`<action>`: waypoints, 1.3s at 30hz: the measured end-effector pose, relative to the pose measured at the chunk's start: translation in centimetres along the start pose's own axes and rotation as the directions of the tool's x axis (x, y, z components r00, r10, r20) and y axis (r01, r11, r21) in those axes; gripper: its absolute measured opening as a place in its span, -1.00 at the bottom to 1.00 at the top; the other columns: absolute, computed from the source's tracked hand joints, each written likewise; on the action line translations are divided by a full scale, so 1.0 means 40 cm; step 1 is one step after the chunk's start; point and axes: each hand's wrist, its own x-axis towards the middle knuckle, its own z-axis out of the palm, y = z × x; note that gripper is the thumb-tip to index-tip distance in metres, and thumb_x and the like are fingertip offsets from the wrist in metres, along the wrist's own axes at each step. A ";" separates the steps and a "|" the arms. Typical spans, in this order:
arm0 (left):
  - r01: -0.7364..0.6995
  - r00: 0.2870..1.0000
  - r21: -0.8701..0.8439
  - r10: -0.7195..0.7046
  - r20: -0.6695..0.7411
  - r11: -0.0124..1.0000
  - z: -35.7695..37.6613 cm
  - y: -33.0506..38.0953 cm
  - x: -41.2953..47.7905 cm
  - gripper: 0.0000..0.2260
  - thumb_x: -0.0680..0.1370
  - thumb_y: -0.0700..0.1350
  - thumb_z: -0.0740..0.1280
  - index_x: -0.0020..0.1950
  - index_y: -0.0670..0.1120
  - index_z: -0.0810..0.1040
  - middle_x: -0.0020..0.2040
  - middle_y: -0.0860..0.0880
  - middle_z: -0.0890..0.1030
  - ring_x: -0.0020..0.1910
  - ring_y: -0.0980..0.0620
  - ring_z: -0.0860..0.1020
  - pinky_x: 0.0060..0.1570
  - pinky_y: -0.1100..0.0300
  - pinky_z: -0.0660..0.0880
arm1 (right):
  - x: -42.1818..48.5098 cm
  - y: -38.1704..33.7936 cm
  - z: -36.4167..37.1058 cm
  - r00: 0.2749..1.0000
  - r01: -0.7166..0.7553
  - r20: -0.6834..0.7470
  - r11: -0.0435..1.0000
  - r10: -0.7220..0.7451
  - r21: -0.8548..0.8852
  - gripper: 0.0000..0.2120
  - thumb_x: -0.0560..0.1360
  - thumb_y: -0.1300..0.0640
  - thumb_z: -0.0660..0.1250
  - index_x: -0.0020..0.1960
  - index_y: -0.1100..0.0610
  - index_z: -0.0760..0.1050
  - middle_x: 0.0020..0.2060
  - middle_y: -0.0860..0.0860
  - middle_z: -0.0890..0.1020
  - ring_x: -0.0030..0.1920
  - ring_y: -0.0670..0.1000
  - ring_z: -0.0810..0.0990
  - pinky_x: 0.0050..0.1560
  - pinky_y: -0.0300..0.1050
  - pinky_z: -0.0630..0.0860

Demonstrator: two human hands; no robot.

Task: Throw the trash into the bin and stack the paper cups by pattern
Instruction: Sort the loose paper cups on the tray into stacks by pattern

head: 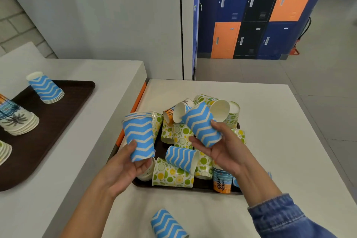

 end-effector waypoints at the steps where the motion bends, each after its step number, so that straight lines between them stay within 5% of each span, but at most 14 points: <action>1: -0.010 1.000 0.013 0.010 0.005 1.000 -0.007 -0.006 -0.007 -0.10 -0.10 0.03 0.69 0.20 -0.12 0.52 0.04 -0.14 0.65 -0.10 -0.07 0.67 -0.18 0.06 0.63 | 0.000 0.012 0.005 1.000 -0.017 -0.008 1.000 0.017 -0.016 -0.39 0.14 0.00 0.62 0.13 0.17 0.56 0.03 0.16 0.67 0.01 0.18 0.65 0.01 0.05 0.61; 4: -0.081 0.996 0.138 0.086 -0.031 0.987 -0.019 -0.018 -0.028 -0.10 -0.12 0.02 0.69 0.19 -0.10 0.53 0.08 -0.13 0.65 -0.08 -0.05 0.68 -0.18 0.04 0.63 | -0.001 0.037 0.020 0.999 -0.042 -0.011 0.991 0.041 -0.128 -0.70 0.34 0.02 0.46 0.04 0.07 0.57 -0.10 0.03 0.67 -0.09 0.01 0.59 -0.09 -0.10 0.45; 8: -0.200 0.960 0.452 0.265 -0.085 0.869 -0.015 -0.030 -0.050 -0.19 -0.10 0.05 0.65 0.13 0.02 0.54 0.04 -0.02 0.68 -0.07 0.03 0.67 -0.20 0.19 0.61 | 0.009 0.035 0.041 0.998 -0.016 0.064 0.989 0.026 -0.150 -0.65 0.32 0.14 0.40 0.09 0.17 0.54 -0.01 0.09 0.67 0.00 0.08 0.63 0.16 0.02 0.49; 13: -0.201 0.909 0.755 0.407 -0.094 0.624 -0.005 -0.060 -0.052 -0.27 0.13 -0.13 0.60 0.22 0.09 0.37 0.07 0.10 0.56 -0.04 0.11 0.59 -0.25 0.33 0.52 | 0.041 0.037 0.125 0.981 0.194 0.071 0.919 -0.180 -0.342 -0.47 0.30 0.11 0.47 0.25 0.12 0.47 0.03 0.00 0.65 0.02 -0.03 0.63 0.03 -0.13 0.48; 19: -0.238 0.885 0.800 0.463 -0.055 0.550 -0.007 -0.085 -0.043 -0.33 0.29 -0.34 0.54 0.29 -0.02 0.35 0.08 0.01 0.55 -0.07 0.12 0.59 -0.29 0.40 0.54 | 0.040 0.107 0.190 0.950 0.310 0.120 0.806 -0.289 -0.504 -0.48 0.32 0.32 0.52 0.22 0.13 0.43 0.07 0.02 0.65 0.06 -0.05 0.65 -0.01 -0.21 0.60; 24: -0.259 0.881 0.774 0.470 -0.056 0.578 -0.003 -0.079 -0.046 -0.35 0.28 -0.33 0.55 0.22 0.07 0.35 0.05 0.14 0.54 -0.03 0.08 0.61 -0.26 0.27 0.56 | 0.021 0.111 0.205 0.952 0.298 0.188 0.586 -0.241 -0.754 -0.47 0.31 0.16 0.57 0.22 0.05 0.46 0.03 -0.19 0.60 0.03 -0.22 0.58 0.00 -0.33 0.53; 28: -0.274 0.873 0.743 0.482 -0.075 0.611 -0.003 -0.082 -0.046 -0.35 0.30 -0.33 0.54 0.23 0.06 0.34 0.02 0.15 0.54 -0.02 0.09 0.60 -0.25 0.28 0.58 | 0.000 0.100 0.191 0.970 0.239 0.186 0.481 -0.155 -0.844 -0.14 0.31 -0.02 0.55 0.49 0.01 0.19 0.32 -0.14 0.44 0.27 -0.20 0.39 0.16 -0.29 0.33; 31: -0.289 0.842 0.744 0.530 -0.102 0.602 -0.013 -0.078 -0.052 -0.36 0.30 -0.32 0.54 0.24 -0.01 0.32 0.02 0.17 0.51 -0.05 0.22 0.55 -0.27 0.43 0.52 | -0.017 0.109 0.118 0.983 0.159 0.103 0.427 -0.153 -0.890 -0.20 0.39 -0.14 0.44 0.51 0.02 0.17 0.39 -0.09 0.40 0.37 -0.13 0.36 0.28 -0.19 0.33; 32: -0.293 0.830 0.746 0.546 -0.112 0.598 -0.022 -0.075 -0.055 -0.35 0.29 -0.31 0.55 0.26 -0.05 0.33 0.05 0.13 0.52 -0.05 0.24 0.54 -0.26 0.47 0.51 | -0.024 0.125 0.088 0.971 0.209 0.147 0.370 -0.190 -0.905 -0.35 0.46 -0.07 0.39 0.47 0.04 0.27 0.35 -0.06 0.45 0.34 -0.10 0.41 0.32 -0.10 0.37; 34: -0.313 0.809 0.735 0.574 -0.126 0.602 -0.039 -0.072 -0.063 -0.33 0.28 -0.31 0.55 0.31 -0.12 0.34 0.10 0.04 0.54 -0.03 0.23 0.56 -0.20 0.47 0.52 | -0.033 0.176 0.023 0.896 0.407 0.400 -0.007 -0.191 -0.914 -0.58 0.52 0.25 0.21 0.36 0.06 0.42 0.26 0.00 0.54 0.26 -0.02 0.50 0.29 0.03 0.44; 36: -0.328 0.786 0.734 0.603 -0.138 0.595 -0.049 -0.071 -0.077 -0.34 0.28 -0.30 0.57 0.28 -0.07 0.36 0.10 0.07 0.54 -0.01 0.25 0.55 -0.09 0.38 0.55 | -0.033 0.249 -0.028 0.770 0.614 0.626 -0.416 0.128 -0.671 -0.42 0.38 0.39 0.09 0.35 0.05 0.37 0.29 0.06 0.49 0.28 0.08 0.46 0.29 0.01 0.44; 37: -0.335 0.780 0.732 0.611 -0.137 0.593 -0.050 -0.072 -0.084 -0.34 0.27 -0.28 0.58 0.26 -0.03 0.36 0.10 0.10 0.54 0.01 0.25 0.56 -0.02 0.31 0.54 | -0.028 0.285 -0.050 0.689 0.696 0.664 -0.523 0.291 -0.492 -0.42 0.40 0.40 0.12 0.37 0.04 0.32 0.32 0.08 0.46 0.31 0.12 0.42 0.30 0.01 0.41; 39: -0.343 0.778 0.729 0.614 -0.133 0.593 -0.051 -0.076 -0.095 -0.35 0.27 -0.27 0.58 0.24 0.03 0.36 0.11 0.15 0.53 0.05 0.22 0.55 0.07 0.19 0.51 | -0.011 0.345 -0.079 0.510 0.817 0.676 -0.545 0.532 -0.187 -0.49 0.49 0.34 0.17 0.41 0.03 0.28 0.35 0.10 0.41 0.34 0.16 0.37 0.34 0.07 0.34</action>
